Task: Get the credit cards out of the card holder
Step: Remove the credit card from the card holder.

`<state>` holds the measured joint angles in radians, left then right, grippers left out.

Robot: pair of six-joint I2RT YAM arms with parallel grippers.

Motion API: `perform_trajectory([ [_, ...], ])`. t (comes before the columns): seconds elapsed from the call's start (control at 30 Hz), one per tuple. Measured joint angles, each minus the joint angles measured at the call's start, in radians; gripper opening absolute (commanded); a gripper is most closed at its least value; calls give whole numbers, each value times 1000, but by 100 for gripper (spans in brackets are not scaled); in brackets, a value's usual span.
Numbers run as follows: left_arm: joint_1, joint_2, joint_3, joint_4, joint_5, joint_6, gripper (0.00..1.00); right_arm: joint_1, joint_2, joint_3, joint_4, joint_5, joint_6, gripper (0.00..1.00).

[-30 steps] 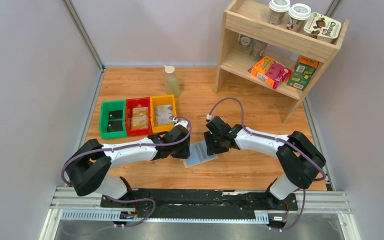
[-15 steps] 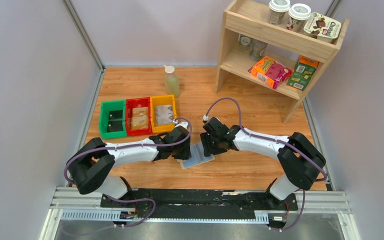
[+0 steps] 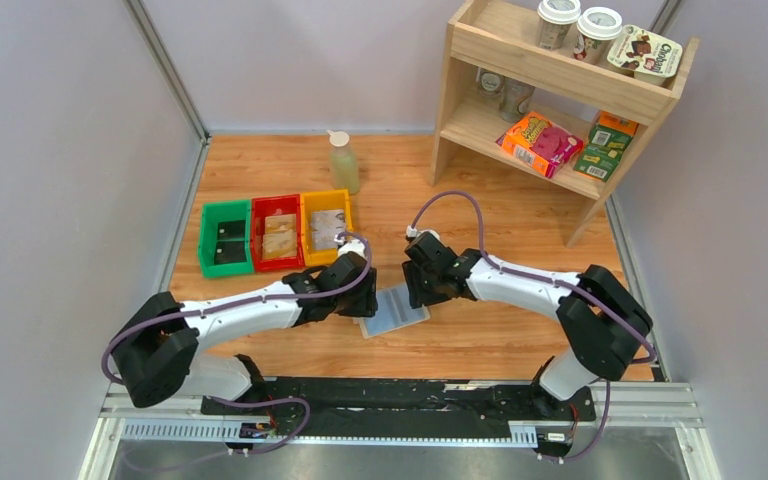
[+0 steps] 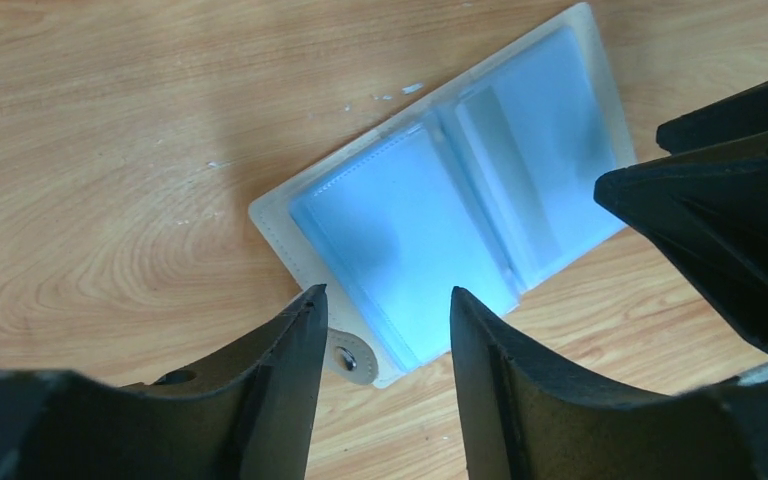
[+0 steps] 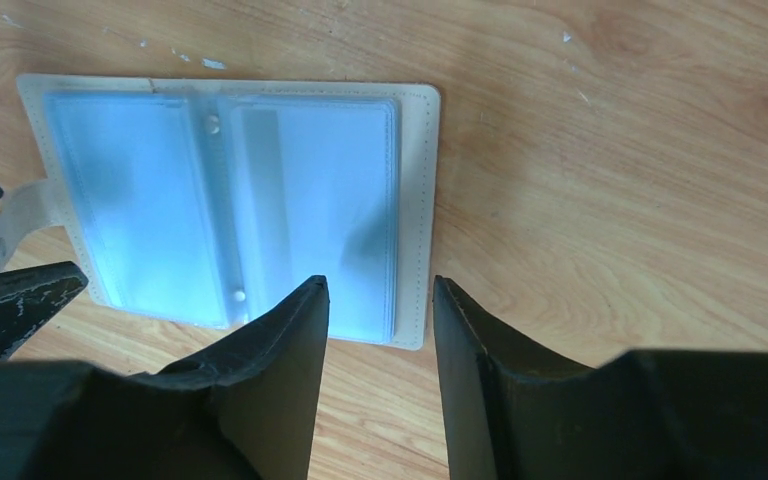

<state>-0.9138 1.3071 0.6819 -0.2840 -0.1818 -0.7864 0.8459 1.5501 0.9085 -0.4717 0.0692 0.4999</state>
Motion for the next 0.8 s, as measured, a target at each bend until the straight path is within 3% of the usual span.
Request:
perform_trajectory([
  [0.57,22,117,2,-20,-7,6,32,-3,72,9,27,-80,-28,42],
  [0.67,25,117,2,-19,-3,6,31,-3,72,9,27,-81,-31,44],
  [0.8,26,119,1,-11,3,4,29,0,71,9,24,-60,-27,54],
])
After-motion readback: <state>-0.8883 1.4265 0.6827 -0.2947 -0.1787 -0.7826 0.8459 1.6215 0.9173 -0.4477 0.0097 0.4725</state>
